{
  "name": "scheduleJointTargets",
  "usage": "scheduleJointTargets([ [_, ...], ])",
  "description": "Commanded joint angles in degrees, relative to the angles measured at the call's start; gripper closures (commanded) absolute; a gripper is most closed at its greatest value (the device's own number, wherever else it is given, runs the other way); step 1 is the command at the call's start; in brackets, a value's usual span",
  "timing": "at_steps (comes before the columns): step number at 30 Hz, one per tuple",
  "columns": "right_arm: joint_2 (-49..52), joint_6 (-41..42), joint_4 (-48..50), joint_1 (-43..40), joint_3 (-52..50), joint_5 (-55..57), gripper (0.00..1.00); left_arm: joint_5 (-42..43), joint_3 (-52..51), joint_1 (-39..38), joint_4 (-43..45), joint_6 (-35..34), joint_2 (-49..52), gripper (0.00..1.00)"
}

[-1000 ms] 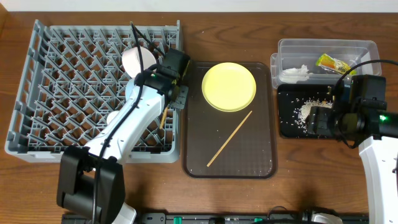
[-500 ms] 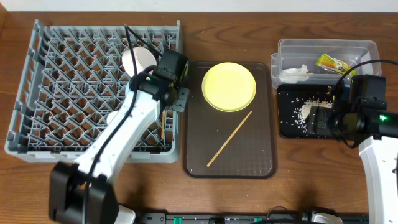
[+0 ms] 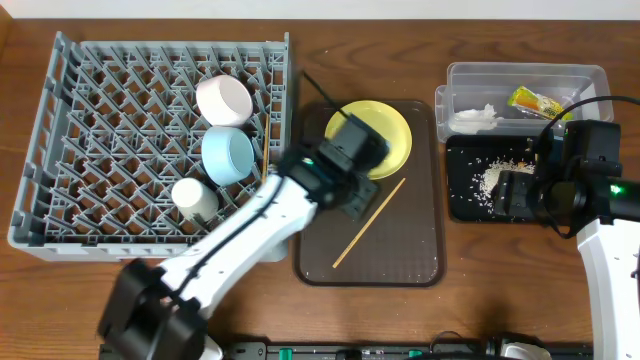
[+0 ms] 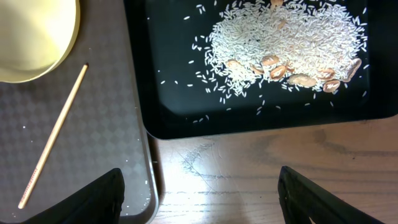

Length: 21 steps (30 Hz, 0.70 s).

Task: Sort waste into correct bins and load items into the dishwasher rack
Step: 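Grasp the second wooden chopstick with the left gripper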

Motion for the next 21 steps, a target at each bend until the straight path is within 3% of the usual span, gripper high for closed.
scheduleJointTargets([
  [1,-0.5,0.3,-0.2,-0.1,0.6,-0.3,0.23,0.6,-1.0,-2.1,1.2,0.1,4.5,0.48],
  [21,-0.5,0.3,-0.1,-0.1,0.6,-0.3,0.23,0.6,-1.1,-6.3,2.9,0.1,20.8,0.48],
])
